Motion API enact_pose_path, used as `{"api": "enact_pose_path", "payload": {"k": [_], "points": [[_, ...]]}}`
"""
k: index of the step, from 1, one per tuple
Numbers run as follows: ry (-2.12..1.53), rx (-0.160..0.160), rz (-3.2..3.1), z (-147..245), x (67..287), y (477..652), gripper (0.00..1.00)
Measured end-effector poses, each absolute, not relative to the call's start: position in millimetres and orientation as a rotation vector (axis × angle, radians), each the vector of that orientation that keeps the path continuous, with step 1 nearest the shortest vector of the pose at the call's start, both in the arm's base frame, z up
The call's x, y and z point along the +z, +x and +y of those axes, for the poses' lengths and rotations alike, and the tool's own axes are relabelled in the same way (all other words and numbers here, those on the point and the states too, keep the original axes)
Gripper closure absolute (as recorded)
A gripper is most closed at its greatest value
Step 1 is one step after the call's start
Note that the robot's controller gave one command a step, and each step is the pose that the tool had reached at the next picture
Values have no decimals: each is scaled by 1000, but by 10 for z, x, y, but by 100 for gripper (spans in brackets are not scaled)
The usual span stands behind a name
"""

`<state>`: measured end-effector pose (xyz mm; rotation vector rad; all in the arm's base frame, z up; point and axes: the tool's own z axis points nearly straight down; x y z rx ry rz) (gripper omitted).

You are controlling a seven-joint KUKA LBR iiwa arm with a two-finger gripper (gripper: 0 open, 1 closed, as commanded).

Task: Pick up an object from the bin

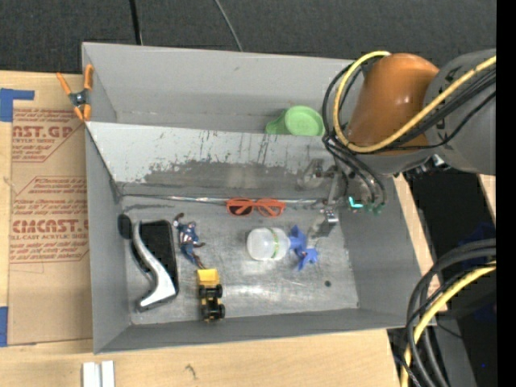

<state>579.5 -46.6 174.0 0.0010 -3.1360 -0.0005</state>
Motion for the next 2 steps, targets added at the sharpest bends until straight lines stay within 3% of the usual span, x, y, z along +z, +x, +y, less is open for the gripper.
{"api": "enact_pose_path", "payload": {"k": [1, 2], "points": [[2, 1, -3143, -466, 1781, 5814, 0], [153, 1, -3147, -408, 779, 5965, 100]]}}
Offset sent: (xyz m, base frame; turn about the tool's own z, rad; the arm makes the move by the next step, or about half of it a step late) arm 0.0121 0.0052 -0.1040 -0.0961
